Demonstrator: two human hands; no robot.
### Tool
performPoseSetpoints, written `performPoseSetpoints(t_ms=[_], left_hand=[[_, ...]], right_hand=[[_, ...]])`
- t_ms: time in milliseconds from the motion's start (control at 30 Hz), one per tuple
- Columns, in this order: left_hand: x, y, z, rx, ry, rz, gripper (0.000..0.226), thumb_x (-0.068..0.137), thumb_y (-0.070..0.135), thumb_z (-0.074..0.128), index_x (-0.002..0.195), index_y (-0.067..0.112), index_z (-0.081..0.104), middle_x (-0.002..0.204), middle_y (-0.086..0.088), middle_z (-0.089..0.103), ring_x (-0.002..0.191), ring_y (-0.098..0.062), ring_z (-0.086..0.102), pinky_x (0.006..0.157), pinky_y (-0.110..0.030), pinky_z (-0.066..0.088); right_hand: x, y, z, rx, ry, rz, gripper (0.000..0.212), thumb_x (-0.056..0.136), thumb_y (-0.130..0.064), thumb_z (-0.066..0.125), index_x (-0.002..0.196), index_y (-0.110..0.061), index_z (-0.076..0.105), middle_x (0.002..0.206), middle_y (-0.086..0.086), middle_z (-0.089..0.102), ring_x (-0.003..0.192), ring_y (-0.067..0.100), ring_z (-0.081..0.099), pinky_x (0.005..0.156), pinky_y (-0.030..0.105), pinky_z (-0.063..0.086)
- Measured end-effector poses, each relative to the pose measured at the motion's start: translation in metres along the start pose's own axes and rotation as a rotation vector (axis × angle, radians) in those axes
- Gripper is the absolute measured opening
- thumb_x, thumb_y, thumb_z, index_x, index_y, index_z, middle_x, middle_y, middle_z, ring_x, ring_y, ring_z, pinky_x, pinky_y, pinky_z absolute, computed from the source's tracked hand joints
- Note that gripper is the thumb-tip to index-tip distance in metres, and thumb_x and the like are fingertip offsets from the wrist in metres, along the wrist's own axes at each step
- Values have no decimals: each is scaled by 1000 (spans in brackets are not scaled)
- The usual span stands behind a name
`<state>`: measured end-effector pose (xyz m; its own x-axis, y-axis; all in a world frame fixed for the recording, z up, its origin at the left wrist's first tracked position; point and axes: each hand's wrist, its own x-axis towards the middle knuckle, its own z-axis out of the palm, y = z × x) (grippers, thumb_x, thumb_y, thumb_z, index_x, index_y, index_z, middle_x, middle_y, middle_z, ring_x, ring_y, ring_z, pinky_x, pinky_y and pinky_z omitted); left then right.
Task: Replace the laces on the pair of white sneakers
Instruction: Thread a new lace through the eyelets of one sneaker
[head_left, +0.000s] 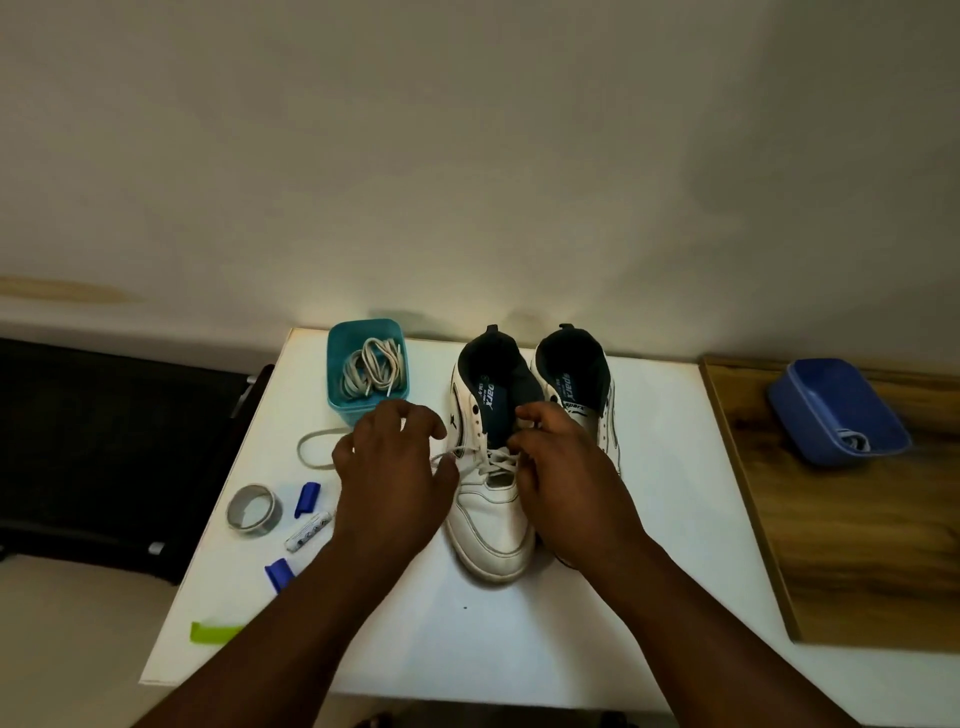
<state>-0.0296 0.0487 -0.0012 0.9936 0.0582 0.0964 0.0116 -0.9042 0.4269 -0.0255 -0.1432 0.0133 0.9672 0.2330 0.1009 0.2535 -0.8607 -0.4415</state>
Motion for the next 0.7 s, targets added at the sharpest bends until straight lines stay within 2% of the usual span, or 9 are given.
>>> performPoseSetpoints(t_ms=[133, 200, 267, 333, 433, 467, 533, 633, 700], left_hand=[[-17, 15, -4, 149, -205, -89, 41, 94, 67, 48, 122, 42, 63, 155, 2, 35, 151, -30, 15, 117, -58, 14], [-18, 18, -12, 213, -256, -95, 39, 95, 67, 47, 122, 44, 63, 159, 3, 29, 155, -32, -1, 118, -63, 1], [-17, 22, -24, 205, -305, -107, 30, 95, 59, 52, 115, 43, 67, 154, 6, 33, 156, -31, -2, 119, -65, -2], [-16, 26, -38, 95, -366, -176, 27, 93, 57, 55, 104, 39, 72, 143, 7, 46, 153, -29, 16, 121, -63, 6], [-13, 38, -69, -415, -436, -361, 30, 87, 51, 62, 80, 25, 76, 113, 4, 69, 116, -20, 57, 105, -46, 43], [-12, 43, -78, -696, -453, -431, 24, 81, 46, 67, 76, 24, 76, 112, 3, 71, 111, -16, 59, 99, -42, 45], [-11, 49, -86, -1133, -417, -478, 17, 72, 42, 66, 74, 30, 77, 124, 2, 68, 124, -15, 55, 107, -42, 40], [-13, 52, -84, -1343, -316, -400, 23, 90, 39, 58, 89, 33, 80, 119, 10, 69, 138, -17, 48, 120, -50, 29], [-15, 55, -81, -1437, -335, -412, 33, 102, 32, 48, 96, 30, 81, 110, 11, 73, 125, -18, 57, 108, -45, 41]], right_hand=[[0, 1, 2, -5, 3, -20, 30, 89, -12, 62, 116, -17, 73, 149, -6, 47, 125, 17, 56, 93, 31, 54], [0, 2, 2, -4, 7, -22, 31, 89, -12, 62, 117, -17, 73, 150, -6, 48, 126, 17, 55, 94, 28, 52], [1, 2, 3, -11, 4, -29, 32, 89, -11, 62, 118, -17, 73, 151, -5, 47, 128, 17, 54, 94, 27, 50], [1, 3, 4, -4, 3, -30, 34, 88, -12, 62, 120, -17, 72, 154, -4, 45, 131, 19, 52, 96, 29, 50], [-2, -1, 3, 130, 56, -9, 29, 91, -25, 65, 120, -22, 70, 152, -4, 41, 131, 19, 47, 98, 30, 48], [-3, -6, -2, 209, 94, 10, 26, 93, -36, 65, 117, -25, 69, 145, -6, 42, 127, 15, 48, 95, 27, 47], [-5, -17, -11, 369, 157, 21, 34, 94, -57, 56, 105, -27, 67, 123, -11, 46, 112, 3, 52, 86, 18, 46], [-10, -35, -17, 580, 3, -29, 36, 92, -64, 54, 97, -30, 65, 103, -12, 52, 91, 4, 57, 73, 14, 42], [-15, -42, -10, 579, -159, -64, 22, 91, -59, 63, 103, -40, 64, 102, -16, 52, 86, 5, 56, 70, 15, 42]])
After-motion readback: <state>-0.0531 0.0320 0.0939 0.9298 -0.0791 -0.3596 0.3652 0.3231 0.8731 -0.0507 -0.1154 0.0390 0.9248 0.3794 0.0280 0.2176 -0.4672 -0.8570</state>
